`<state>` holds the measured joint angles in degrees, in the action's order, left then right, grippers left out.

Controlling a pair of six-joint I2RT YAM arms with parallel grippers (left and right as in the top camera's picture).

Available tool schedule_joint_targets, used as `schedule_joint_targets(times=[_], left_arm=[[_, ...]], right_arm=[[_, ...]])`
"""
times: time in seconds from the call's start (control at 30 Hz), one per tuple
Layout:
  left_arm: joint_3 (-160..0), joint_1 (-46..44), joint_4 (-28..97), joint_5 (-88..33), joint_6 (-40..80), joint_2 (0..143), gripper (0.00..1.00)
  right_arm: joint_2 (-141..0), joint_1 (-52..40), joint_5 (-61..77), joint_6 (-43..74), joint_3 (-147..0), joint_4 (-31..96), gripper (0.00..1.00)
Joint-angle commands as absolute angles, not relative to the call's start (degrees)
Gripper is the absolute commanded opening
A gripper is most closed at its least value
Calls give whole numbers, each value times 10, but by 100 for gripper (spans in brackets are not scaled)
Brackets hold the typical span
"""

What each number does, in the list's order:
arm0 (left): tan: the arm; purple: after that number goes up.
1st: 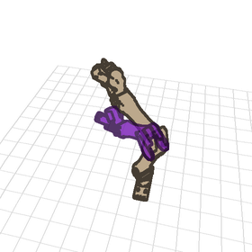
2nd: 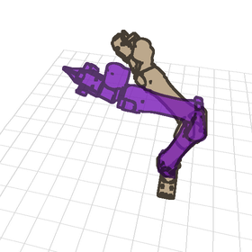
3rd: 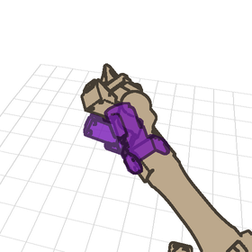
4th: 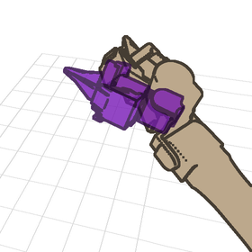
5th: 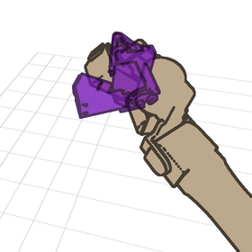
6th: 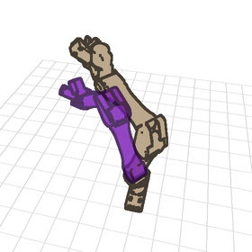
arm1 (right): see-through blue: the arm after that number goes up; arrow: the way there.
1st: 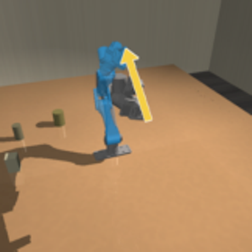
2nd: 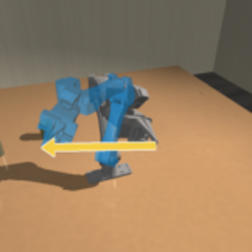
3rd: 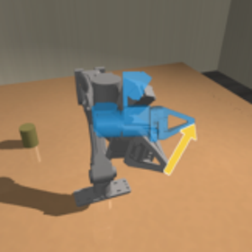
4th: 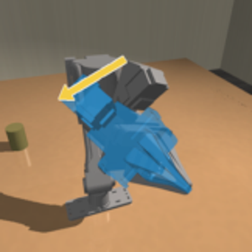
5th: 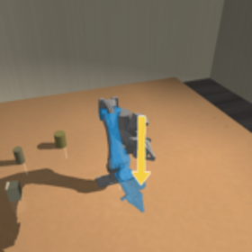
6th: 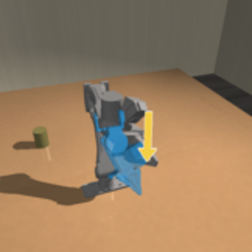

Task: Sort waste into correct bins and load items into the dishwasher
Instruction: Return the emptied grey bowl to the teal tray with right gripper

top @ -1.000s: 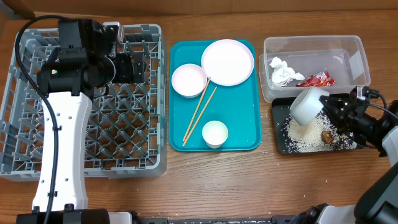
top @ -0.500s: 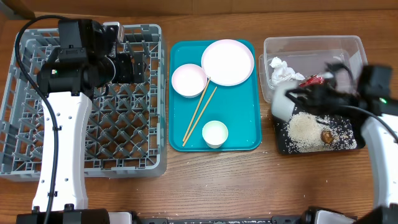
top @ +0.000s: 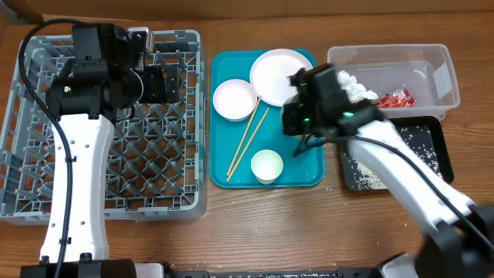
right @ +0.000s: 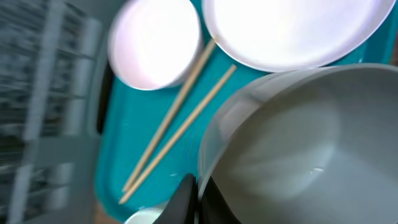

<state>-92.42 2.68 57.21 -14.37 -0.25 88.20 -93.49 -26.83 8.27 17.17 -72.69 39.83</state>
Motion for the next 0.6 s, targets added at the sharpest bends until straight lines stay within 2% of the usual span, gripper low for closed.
schedule_joint_targets(times=[0.0,0.2,0.23,0.3,0.4,0.47,0.57], left_arm=[[-938,28,571,-149,-11,884,100],[-938,28,571,-149,-11,884,100],[-938,28,571,-149,-11,884,100],[-938,28,571,-149,-11,884,100],[-938,28,571,-149,-11,884,100],[-938,28,571,-149,-11,884,100],[-938,28,571,-149,-11,884,100]], right_arm=[[-983,-274,9,176,-734,385,4],[-1043,-274,27,163,-734,379,4],[-1044,-274,27,163,-734,379,7],[-1044,-274,27,163,-734,379,24],[-1044,-274,43,161,-745,386,42],[-1044,-274,61,161,-768,402,47],[-1043,-274,69,161,-831,457,50]])
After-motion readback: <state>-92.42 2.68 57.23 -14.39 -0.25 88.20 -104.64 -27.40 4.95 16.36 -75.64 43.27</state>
